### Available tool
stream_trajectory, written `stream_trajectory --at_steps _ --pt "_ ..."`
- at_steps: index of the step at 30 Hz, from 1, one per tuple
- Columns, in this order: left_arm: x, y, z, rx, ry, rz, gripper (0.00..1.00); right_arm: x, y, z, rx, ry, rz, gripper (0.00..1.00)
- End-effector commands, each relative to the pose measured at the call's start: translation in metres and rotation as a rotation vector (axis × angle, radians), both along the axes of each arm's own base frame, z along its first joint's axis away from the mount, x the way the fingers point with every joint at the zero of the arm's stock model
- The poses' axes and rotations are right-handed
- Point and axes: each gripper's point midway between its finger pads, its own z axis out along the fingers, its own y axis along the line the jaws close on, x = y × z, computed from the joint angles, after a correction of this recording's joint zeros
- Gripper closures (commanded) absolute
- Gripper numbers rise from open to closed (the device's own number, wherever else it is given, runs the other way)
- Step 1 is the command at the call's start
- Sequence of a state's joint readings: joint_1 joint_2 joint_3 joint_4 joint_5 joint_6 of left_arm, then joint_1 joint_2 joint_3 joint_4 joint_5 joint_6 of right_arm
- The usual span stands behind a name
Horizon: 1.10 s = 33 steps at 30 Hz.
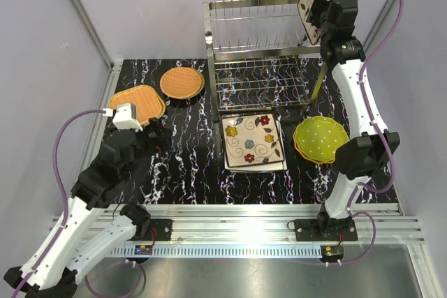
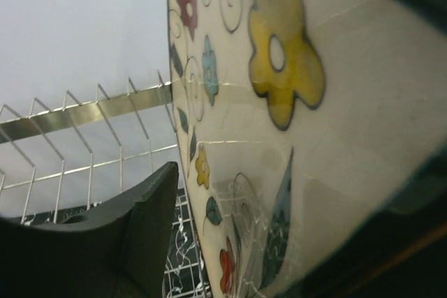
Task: Unload the plates from the dish rack
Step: Grab a plate with the right arm
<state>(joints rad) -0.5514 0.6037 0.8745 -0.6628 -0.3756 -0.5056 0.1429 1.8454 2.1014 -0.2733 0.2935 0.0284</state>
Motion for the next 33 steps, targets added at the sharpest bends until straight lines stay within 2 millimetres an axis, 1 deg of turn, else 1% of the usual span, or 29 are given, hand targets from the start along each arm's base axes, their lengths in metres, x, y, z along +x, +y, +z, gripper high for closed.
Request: stream_trajectory --at_steps 1,2,3,4,5,6,7,9,11,12,13,14,17,18,20,21,23,24,26,27,30,32,33 --pt "0.007 0.003 0.012 -0.011 -0.046 0.029 0.01 -0.002 -0.006 0.042 -0.03 -0.156 0.005 0.39" --pt "0.007 0.002 0.013 -0.011 -0.046 0.028 0.01 -0.002 -0.007 0.043 -0.036 -0.168 0.004 0.41" --pt "0.008 0.003 0.012 -0.009 -0.043 0.029 0.01 -0.003 -0.008 0.039 -0.048 -0.171 0.007 0.45" --pt "0.008 0.002 0.012 -0.009 -0.043 0.029 0.01 -0.004 -0.008 0.045 -0.059 -0.2 0.013 0.51" --pt "0.008 0.002 0.013 -0.009 -0.043 0.029 0.01 -0.003 -0.008 0.049 -0.06 -0.226 0.016 0.54" --pt "0.008 0.003 0.013 -0.011 -0.045 0.031 0.01 -0.003 -0.008 0.048 -0.065 -0.228 0.019 0.56" --pt "0.008 0.002 0.013 -0.011 -0.044 0.03 0.01 -0.003 -0.008 0.048 -0.07 -0.231 0.024 0.62" --pt "0.009 0.002 0.013 -0.015 -0.045 0.03 0.01 -0.004 -0.009 0.048 -0.072 -0.233 0.032 0.68" --pt "0.008 0.001 0.015 -0.019 -0.046 0.027 0.01 -0.006 -0.006 0.054 -0.076 -0.259 0.05 0.76" --pt "0.008 0.001 0.015 -0.019 -0.047 0.027 0.01 -0.008 -0.004 0.054 -0.082 -0.264 0.066 0.79" --pt "0.008 0.001 0.016 -0.019 -0.047 0.029 0.01 -0.01 -0.003 0.061 -0.089 -0.291 0.072 0.8" --pt "0.008 0.002 0.017 -0.022 -0.05 0.029 0.01 -0.012 -0.002 0.063 -0.092 -0.3 0.076 0.86" --pt "0.007 0.001 0.019 -0.028 -0.051 0.024 0.01 -0.016 -0.002 0.077 -0.104 -0.345 0.08 0.97" --pt "0.007 0.0 0.019 -0.03 -0.052 0.023 0.01 -0.019 -0.003 0.086 -0.108 -0.376 0.074 1.0" --pt "0.007 -0.001 0.02 -0.035 -0.052 0.02 0.01 -0.022 -0.004 0.096 -0.112 -0.408 0.07 1.0" --pt "0.007 -0.001 0.02 -0.037 -0.051 0.019 0.01 -0.024 -0.004 0.105 -0.121 -0.436 0.074 1.0" --pt "0.006 -0.001 0.022 -0.041 -0.052 0.018 0.01 -0.028 -0.003 0.116 -0.128 -0.465 0.076 1.0" --pt "0.006 -0.001 0.023 -0.044 -0.054 0.019 0.01 -0.03 -0.003 0.126 -0.133 -0.491 0.08 1.0" --pt "0.005 -0.001 0.024 -0.049 -0.054 0.019 0.01 -0.034 -0.004 0.136 -0.138 -0.519 0.079 1.0" --pt "0.004 0.0 0.024 -0.052 -0.056 0.019 0.01 -0.037 -0.006 0.144 -0.141 -0.542 0.073 1.0" --pt "0.003 0.0 0.026 -0.062 -0.061 0.018 0.01 -0.042 -0.007 0.16 -0.145 -0.582 0.071 1.0" --pt "0.002 -0.001 0.025 -0.068 -0.059 0.016 0.01 -0.044 -0.008 0.165 -0.146 -0.596 0.069 1.0" --pt "0.002 -0.001 0.026 -0.072 -0.06 0.015 0.01 -0.048 -0.008 0.171 -0.144 -0.613 0.07 1.0"
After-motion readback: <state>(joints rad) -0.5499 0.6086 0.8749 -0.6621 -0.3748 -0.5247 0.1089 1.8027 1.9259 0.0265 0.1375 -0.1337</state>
